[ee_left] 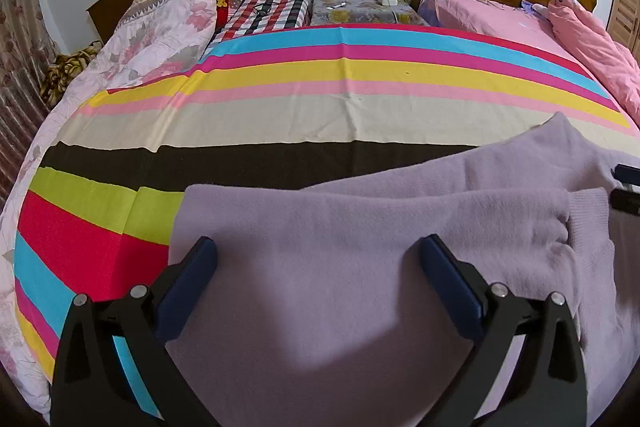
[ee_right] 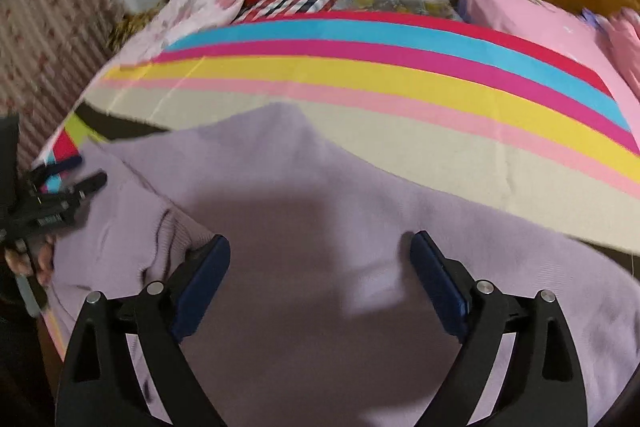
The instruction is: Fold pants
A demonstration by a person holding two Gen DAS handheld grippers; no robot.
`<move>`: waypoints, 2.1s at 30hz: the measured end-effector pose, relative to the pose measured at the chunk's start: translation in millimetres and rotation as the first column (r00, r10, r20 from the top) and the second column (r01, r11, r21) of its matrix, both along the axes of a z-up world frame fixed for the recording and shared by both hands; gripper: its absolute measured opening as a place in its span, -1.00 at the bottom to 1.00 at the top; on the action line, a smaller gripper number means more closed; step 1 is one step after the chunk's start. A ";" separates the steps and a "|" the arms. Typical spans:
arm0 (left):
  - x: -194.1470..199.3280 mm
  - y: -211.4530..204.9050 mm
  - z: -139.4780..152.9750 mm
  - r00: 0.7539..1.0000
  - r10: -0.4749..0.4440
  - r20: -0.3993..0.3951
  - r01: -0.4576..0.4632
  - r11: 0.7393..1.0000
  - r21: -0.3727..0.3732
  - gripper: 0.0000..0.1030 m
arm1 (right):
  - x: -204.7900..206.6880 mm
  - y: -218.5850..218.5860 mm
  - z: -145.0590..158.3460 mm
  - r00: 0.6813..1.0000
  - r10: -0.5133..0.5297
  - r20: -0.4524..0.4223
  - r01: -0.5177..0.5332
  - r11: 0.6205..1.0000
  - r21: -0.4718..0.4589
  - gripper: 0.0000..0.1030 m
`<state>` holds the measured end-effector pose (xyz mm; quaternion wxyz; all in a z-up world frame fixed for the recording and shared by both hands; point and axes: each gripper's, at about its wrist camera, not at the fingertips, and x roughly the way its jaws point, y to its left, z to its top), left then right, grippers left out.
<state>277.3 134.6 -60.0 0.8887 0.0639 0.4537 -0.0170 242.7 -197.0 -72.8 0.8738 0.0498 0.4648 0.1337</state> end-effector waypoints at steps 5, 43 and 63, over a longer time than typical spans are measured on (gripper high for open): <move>-6.2 -1.9 8.6 0.999 0.027 0.044 -0.028 0.999 0.024 0.97 | -44.6 -10.6 14.6 0.998 0.003 0.055 -0.004 1.000 0.016 0.71; -151.4 -132.4 -13.1 0.976 -0.178 0.124 0.178 0.984 0.014 0.97 | -203.0 7.7 -30.0 0.968 0.140 0.211 -0.110 0.983 -0.146 0.80; -177.1 -184.1 36.7 0.938 -0.290 0.187 0.297 0.955 -0.005 0.97 | -225.7 -41.1 15.1 0.960 0.078 0.269 -0.068 0.996 -0.049 0.84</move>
